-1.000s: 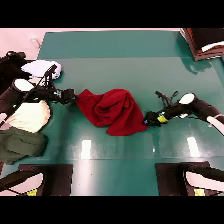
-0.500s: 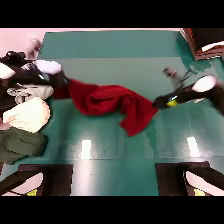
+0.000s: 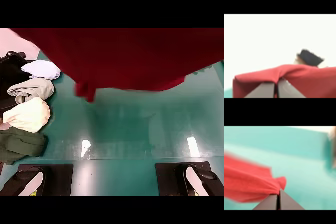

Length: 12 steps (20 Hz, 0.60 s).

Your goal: Fold the shirts.

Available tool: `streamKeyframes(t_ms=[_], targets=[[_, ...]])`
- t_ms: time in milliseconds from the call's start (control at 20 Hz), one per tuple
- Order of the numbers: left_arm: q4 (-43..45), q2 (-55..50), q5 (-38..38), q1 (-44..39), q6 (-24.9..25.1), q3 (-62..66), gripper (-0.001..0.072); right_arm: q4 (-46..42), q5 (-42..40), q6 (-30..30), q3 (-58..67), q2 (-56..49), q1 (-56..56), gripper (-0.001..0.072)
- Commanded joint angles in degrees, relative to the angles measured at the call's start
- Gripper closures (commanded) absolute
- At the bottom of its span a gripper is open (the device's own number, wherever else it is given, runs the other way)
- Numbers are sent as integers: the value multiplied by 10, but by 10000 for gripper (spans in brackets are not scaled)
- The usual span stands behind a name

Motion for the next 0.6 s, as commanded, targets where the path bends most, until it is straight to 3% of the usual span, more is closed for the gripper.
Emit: streamKeyframes(t_ms=[0, 250, 550], targets=[[35, 14, 17, 1, -1, 56, 687, -8, 53, 9, 82, -7, -54, 700], [55, -27, -2, 1, -18, -23, 687, -9, 106, 54, 103, -111, 4, 701], [54, -195, -96, -28, -31, -142, 686, -122, 132, 88, -48, -262, 94, 701]])
